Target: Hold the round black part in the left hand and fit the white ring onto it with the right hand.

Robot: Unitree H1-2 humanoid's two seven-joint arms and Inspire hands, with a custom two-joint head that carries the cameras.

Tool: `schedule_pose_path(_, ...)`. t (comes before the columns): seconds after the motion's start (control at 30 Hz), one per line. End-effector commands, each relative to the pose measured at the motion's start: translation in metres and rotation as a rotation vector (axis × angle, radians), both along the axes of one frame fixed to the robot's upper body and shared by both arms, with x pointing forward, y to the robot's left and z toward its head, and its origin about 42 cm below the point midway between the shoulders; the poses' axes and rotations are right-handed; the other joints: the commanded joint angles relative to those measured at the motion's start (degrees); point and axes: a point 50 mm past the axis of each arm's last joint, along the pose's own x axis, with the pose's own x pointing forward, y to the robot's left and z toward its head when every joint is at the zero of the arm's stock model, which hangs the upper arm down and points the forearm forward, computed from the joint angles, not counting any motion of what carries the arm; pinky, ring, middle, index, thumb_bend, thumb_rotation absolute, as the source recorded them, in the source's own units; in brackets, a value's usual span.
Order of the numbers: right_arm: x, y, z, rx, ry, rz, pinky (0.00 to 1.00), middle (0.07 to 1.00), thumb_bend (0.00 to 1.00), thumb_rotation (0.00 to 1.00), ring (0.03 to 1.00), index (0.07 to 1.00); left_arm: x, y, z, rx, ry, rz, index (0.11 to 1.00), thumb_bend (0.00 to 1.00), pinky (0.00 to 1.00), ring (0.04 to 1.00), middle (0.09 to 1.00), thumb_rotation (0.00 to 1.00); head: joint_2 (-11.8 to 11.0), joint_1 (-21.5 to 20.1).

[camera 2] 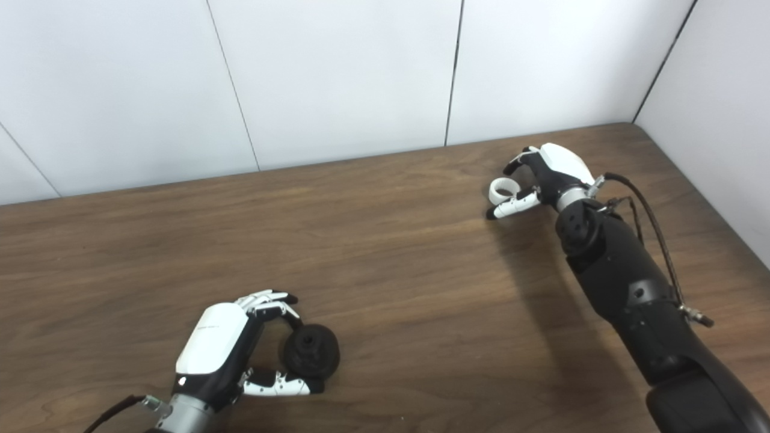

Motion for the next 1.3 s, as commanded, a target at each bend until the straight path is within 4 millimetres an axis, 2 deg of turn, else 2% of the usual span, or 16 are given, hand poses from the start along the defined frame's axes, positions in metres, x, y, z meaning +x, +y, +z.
schedule_pose_path(0.0,0.0145,-0.0001,0.0359,-0.023,-0.11,0.011,0.91,0.945,0.86,0.31,0.993,0.691,-0.0048,0.0045,-0.0059,0.025,0.049,-0.005,0.488,0.52,0.81,0.842,0.785,0.04,0.03,0.09)
schedule_pose_path(0.8,0.0126,-0.0011,0.04,-0.036,-0.083,0.002,0.9,0.918,0.82,0.28,0.978,0.636,-0.0056,0.006,-0.0027,0.024,0.046,-0.005,0.488,0.52,0.79,0.84,0.784,0.05,1.08,-0.06)
schedule_pose_path(1.27,0.0107,-0.001,0.0349,-0.056,-0.058,0.019,0.89,0.896,0.8,0.28,0.963,0.603,-0.0062,0.0068,-0.0004,0.028,0.049,-0.006,0.488,0.52,0.8,0.846,0.787,0.05,1.53,-0.06)
